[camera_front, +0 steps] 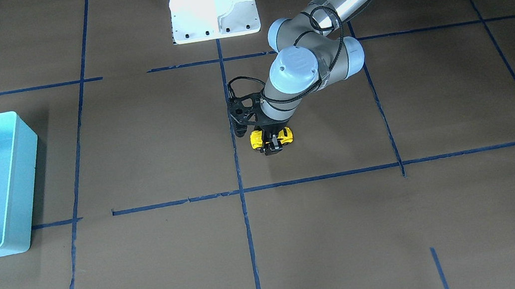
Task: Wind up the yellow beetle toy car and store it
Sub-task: 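Lift the left gripper off the car and withdraw the left arm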
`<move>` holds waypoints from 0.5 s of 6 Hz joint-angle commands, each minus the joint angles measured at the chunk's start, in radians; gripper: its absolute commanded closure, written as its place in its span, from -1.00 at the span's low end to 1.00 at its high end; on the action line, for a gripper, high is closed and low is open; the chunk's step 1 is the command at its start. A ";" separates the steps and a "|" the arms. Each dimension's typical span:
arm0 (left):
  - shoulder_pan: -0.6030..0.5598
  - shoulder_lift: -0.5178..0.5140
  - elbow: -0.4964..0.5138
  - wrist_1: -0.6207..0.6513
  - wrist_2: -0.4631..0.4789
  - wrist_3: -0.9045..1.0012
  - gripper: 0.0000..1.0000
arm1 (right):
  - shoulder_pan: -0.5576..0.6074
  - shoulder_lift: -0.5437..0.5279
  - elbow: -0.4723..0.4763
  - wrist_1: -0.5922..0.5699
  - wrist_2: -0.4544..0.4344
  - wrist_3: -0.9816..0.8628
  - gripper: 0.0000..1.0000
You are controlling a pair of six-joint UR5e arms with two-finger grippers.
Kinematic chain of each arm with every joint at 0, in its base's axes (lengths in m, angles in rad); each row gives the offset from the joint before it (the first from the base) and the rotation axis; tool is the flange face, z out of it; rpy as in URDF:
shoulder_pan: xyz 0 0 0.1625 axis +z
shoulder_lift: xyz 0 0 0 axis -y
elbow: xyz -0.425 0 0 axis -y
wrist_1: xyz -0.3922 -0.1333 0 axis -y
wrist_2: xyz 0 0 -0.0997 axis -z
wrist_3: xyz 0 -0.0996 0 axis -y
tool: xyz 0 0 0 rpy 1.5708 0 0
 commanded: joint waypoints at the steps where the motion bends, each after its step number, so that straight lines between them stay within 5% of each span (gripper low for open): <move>1: 0.000 0.000 -0.002 0.005 0.004 0.004 -1.00 | 0.000 0.000 0.000 0.000 0.000 0.000 -1.00; 3: 0.000 -0.001 0.000 0.023 0.005 0.006 -1.00 | 0.000 0.000 0.002 0.001 0.000 0.000 -1.00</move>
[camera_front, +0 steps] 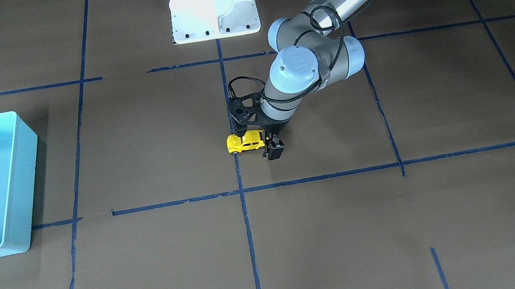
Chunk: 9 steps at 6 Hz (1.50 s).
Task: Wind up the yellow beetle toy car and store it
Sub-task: 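Lift the left gripper off the car and withdraw the left arm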
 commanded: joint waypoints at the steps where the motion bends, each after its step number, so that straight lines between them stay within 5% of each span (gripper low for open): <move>1: 0.000 -0.001 0.000 0.029 0.004 0.001 -1.00 | 0.000 0.000 0.001 0.001 0.000 0.000 -1.00; 3: -0.033 0.000 -0.001 0.075 0.007 0.000 -1.00 | -0.029 0.005 0.003 0.001 -0.002 0.000 -1.00; 7: -0.309 0.129 0.010 0.123 -0.001 -0.016 -1.00 | -0.109 0.008 0.035 0.000 -0.038 0.002 -1.00; 9: -0.493 0.254 0.002 0.120 -0.095 -0.017 -1.00 | -0.123 -0.014 0.157 0.000 -0.041 -0.005 -1.00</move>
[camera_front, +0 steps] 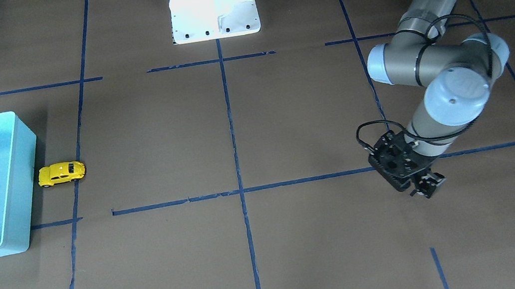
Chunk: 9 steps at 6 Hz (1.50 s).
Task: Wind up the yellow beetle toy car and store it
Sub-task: 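Lift the left gripper off the car and withdraw the left arm, then move the right gripper over the car beside the blue bin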
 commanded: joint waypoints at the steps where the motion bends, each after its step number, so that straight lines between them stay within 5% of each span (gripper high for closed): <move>1: -0.186 0.137 0.000 0.002 -0.121 -0.001 -1.00 | -0.042 0.014 0.133 -0.008 -0.002 -0.009 -1.00; 5: -0.574 0.346 0.000 0.225 -0.228 0.002 -1.00 | -0.212 0.082 0.197 -0.008 -0.076 -0.436 -1.00; 7: -0.596 0.351 -0.004 0.223 -0.220 -0.374 -1.00 | -0.304 0.128 0.171 -0.008 -0.106 -0.615 -1.00; 9: -0.622 0.391 -0.003 0.206 -0.222 -0.396 -1.00 | -0.338 0.226 0.111 -0.009 -0.104 -0.672 -1.00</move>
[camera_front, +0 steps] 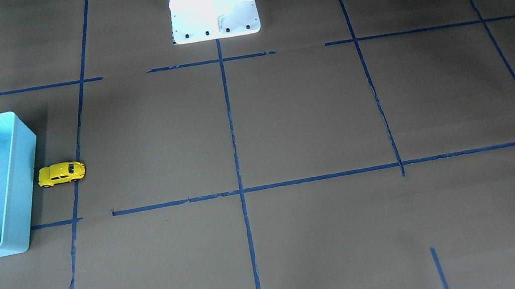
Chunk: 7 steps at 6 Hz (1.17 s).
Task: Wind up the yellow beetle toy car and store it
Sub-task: 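Move the right gripper over the car beside the blue bin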
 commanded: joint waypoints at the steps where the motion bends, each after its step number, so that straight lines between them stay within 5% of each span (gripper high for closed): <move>1: -0.010 0.041 0.000 -0.040 -0.002 -0.019 -1.00 | -0.066 0.132 -0.069 -0.003 0.001 -0.022 -1.00; 5: -0.008 0.049 -0.001 -0.072 -0.002 -0.024 -1.00 | -0.261 0.182 -0.138 0.020 -0.059 0.010 -1.00; 7: -0.008 0.049 -0.001 -0.092 -0.002 -0.024 -1.00 | -0.286 0.069 -0.163 0.248 -0.068 0.056 -1.00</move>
